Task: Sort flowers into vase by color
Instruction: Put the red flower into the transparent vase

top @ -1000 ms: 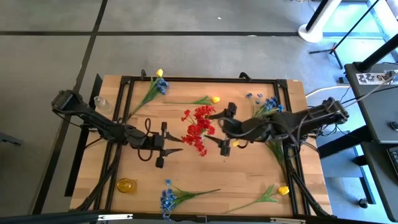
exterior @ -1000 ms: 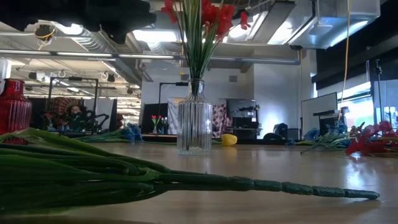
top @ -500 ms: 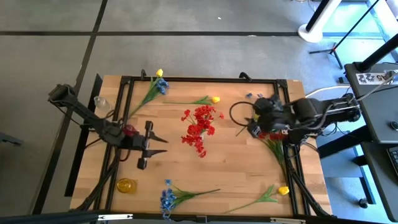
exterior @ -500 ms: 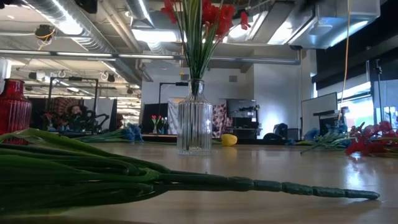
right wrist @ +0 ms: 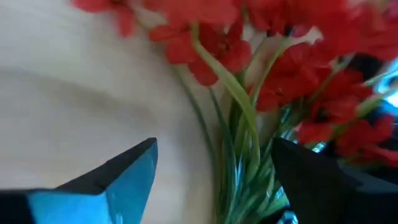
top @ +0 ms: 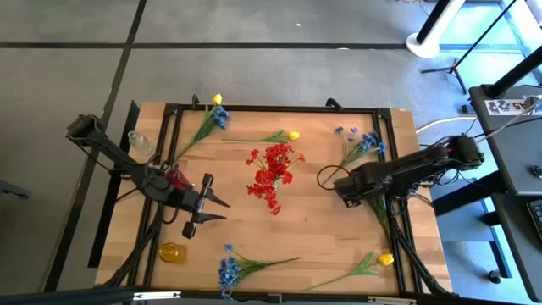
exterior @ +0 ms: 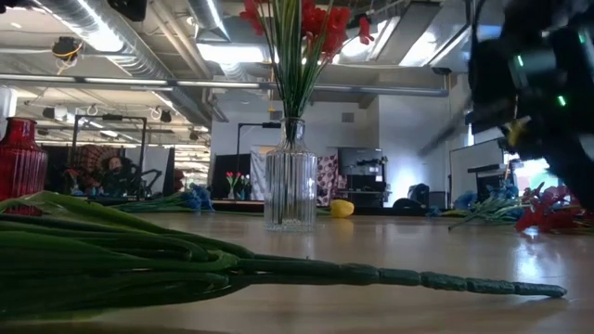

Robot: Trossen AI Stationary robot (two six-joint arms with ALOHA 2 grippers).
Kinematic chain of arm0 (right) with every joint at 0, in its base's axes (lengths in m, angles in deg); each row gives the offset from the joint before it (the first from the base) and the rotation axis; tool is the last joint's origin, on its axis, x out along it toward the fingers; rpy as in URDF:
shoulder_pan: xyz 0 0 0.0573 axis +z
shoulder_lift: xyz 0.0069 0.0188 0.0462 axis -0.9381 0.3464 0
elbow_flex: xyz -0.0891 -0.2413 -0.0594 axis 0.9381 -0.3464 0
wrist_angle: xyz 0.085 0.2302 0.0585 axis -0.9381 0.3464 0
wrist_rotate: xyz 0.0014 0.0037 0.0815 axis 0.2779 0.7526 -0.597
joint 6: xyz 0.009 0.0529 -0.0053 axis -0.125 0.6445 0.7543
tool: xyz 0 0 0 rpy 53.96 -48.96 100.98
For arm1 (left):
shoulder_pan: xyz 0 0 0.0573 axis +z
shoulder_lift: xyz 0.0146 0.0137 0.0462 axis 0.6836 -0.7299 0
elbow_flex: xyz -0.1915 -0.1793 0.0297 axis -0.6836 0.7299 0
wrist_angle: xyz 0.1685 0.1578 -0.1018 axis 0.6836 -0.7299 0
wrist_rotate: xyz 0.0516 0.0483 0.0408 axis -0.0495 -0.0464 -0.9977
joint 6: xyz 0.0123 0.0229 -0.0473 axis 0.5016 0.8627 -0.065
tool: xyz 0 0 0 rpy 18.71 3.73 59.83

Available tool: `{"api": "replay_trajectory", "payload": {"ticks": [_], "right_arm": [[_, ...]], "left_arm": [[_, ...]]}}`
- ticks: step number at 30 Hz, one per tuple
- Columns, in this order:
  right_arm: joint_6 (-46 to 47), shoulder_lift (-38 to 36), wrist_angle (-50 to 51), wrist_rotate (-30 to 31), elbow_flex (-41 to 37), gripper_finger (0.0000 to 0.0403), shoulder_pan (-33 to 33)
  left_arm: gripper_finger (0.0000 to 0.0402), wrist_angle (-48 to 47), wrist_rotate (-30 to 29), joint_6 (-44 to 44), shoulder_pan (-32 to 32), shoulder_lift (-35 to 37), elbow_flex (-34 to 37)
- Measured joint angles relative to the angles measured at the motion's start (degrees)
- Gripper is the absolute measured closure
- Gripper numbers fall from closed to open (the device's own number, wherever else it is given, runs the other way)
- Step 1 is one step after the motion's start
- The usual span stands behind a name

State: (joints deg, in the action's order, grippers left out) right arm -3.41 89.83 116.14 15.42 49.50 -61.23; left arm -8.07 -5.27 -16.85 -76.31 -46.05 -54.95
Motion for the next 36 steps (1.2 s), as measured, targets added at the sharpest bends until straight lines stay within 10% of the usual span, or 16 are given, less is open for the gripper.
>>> {"api": "replay_trajectory", "payload": {"ticks": [11,21,36], "right_arm": [[-2.19,11.58,-2.18,-2.64,-0.38,0.0204,-0.02],[-5.84,13.29,-3.07,1.5,7.73,0.0384,0.16],[-20.57,15.93,-21.37,11.89,23.21,0.0382,8.54]], "left_arm": [[0.0253,-0.36,0.03,1.37,0.02,0.0,0.0],[0.0253,-0.29,-2.27,2.44,0.98,0.0,0.0],[0.0253,-0.32,0.42,-0.31,8.72,0.02,0.0]]}}
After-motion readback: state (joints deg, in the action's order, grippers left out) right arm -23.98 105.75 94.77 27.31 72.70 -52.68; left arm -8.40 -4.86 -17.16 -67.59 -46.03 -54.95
